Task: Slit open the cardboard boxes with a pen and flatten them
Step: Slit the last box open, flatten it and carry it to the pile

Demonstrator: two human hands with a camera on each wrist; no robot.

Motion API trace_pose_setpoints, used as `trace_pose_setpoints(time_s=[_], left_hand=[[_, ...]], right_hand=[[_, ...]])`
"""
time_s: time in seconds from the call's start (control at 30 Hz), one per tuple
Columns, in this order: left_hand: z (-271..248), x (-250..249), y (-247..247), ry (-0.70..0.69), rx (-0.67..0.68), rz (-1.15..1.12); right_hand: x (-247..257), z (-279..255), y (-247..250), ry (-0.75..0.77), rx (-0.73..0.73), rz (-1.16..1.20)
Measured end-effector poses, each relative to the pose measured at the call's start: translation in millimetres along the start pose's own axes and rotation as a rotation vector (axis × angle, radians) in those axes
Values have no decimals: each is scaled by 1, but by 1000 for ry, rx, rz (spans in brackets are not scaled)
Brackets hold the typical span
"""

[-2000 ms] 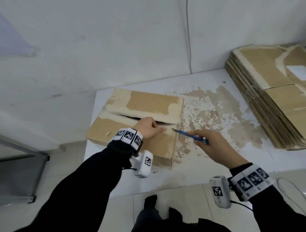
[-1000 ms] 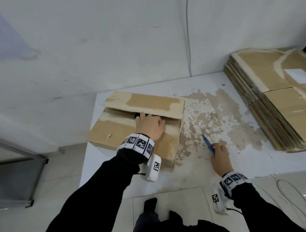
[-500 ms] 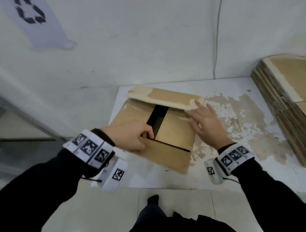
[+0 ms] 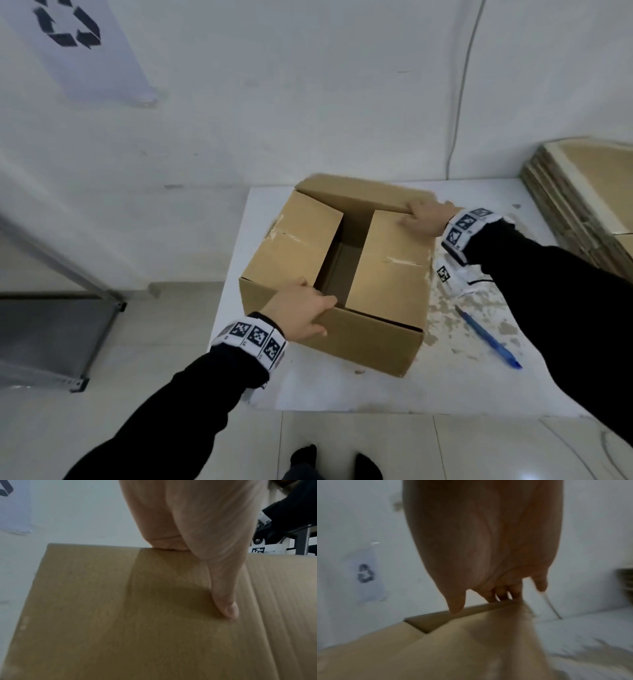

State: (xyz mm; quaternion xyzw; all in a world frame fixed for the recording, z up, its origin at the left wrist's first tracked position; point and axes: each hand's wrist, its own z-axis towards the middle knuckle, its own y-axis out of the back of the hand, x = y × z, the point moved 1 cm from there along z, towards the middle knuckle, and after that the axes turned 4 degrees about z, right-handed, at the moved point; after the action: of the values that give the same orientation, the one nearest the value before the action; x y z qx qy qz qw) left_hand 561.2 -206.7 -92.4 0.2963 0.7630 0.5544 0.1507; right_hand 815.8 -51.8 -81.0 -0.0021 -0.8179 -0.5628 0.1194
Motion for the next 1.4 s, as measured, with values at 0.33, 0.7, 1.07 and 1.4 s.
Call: trace_pose_setpoints(time_s=[0.33, 0.7, 1.07, 1.4], left_hand=[[-4, -4, -7, -49, -68, 205], [-62, 38, 18, 247, -296, 394], [-50, 137, -35, 334, 6, -366], [-5, 43, 91, -105, -427, -616]], right_hand=[[84, -105, 34, 274, -128, -281], [41, -150, -85, -486, -64, 945], [81, -141, -123, -533, -762, 1445], [183, -161, -215, -202, -916, 1135]])
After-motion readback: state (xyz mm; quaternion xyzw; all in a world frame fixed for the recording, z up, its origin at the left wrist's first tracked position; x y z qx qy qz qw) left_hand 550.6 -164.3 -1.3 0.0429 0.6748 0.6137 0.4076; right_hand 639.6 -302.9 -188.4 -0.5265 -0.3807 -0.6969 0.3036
